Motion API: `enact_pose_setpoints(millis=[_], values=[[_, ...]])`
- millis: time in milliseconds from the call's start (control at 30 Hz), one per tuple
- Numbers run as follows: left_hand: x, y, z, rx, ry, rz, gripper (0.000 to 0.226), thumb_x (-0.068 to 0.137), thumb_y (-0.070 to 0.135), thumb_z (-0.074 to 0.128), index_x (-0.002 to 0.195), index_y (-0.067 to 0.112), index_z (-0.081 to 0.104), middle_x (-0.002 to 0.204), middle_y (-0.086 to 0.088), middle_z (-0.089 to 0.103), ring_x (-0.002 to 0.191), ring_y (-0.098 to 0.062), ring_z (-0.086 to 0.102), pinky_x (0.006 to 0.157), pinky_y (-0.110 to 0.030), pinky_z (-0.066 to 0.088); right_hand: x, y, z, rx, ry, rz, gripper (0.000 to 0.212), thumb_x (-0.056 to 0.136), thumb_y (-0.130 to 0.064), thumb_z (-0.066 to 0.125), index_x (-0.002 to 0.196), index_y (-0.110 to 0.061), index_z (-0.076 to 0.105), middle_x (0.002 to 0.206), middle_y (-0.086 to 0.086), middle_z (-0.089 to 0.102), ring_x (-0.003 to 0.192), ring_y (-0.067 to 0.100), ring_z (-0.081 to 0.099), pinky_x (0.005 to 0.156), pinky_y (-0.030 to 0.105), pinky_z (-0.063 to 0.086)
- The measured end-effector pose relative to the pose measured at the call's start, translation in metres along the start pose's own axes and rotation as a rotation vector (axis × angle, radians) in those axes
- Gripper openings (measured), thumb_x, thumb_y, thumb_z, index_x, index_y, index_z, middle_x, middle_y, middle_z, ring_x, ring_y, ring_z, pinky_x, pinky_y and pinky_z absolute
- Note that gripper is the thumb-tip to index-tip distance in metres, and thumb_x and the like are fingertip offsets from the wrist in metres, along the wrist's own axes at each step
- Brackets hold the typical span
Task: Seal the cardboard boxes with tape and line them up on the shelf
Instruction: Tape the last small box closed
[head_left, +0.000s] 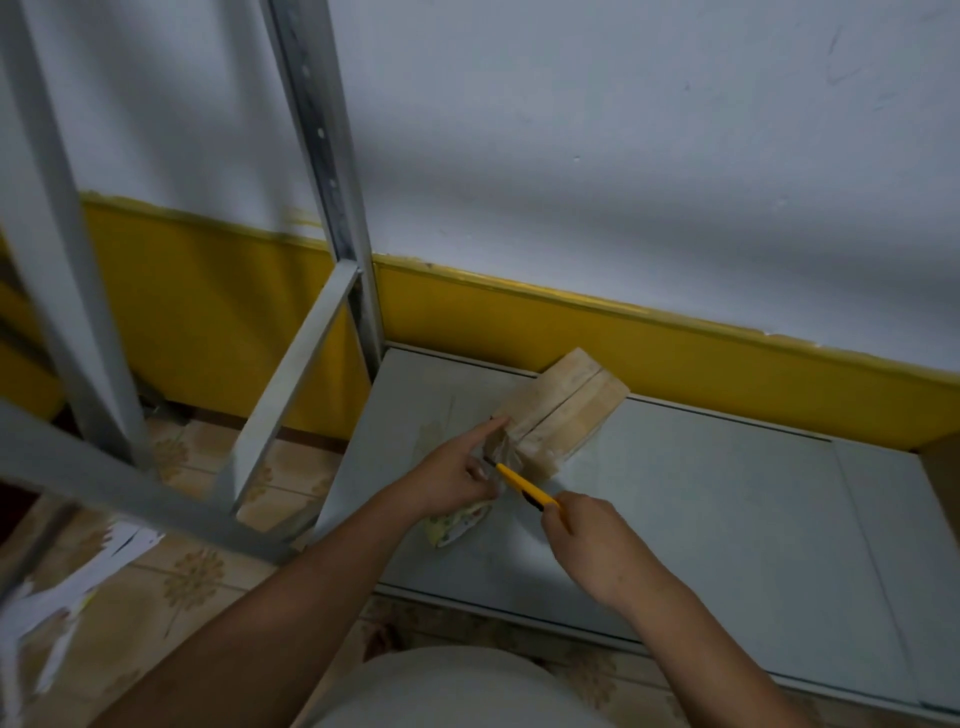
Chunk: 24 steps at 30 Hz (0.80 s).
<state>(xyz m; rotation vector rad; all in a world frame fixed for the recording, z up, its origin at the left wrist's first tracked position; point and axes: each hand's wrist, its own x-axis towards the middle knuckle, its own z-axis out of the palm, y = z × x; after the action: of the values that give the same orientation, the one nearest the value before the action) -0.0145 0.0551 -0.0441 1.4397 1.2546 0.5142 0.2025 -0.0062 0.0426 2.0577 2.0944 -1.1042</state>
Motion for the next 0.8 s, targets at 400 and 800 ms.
enact_pose_setpoints(millis=[400, 800], values=[[0.003, 0.0, -0.006, 0.068, -0.036, -0.005, 0.096, 0.091, 0.013, 0.075, 0.162, 0.053, 0.024, 0.071, -0.008, 0.07, 0.072, -0.018, 0.069, 0.068, -0.027, 0.056, 0.0, -0.005, -0.015, -0.097, -0.062, 0.012, 0.04, 0.107, -0.039, 0.039, 0.079, -0.015, 0.054, 0.078, 0.005, 0.06, 0.061, 0.016, 0.054, 0.052, 0.03, 0.037], [0.001, -0.005, -0.005, 0.071, -0.047, -0.02, 0.103, 0.088, 0.016, 0.08, 0.155, 0.067, 0.021, 0.09, -0.022, 0.074, 0.092, -0.034, 0.074, 0.091, -0.046, 0.062, 0.001, 0.134, 0.052, -0.291, 0.149, -0.087, 0.043, 0.095, -0.053, 0.032, 0.102, -0.027, 0.065, 0.09, -0.007, 0.048, 0.083, 0.022, 0.054, 0.068, 0.036, 0.043]])
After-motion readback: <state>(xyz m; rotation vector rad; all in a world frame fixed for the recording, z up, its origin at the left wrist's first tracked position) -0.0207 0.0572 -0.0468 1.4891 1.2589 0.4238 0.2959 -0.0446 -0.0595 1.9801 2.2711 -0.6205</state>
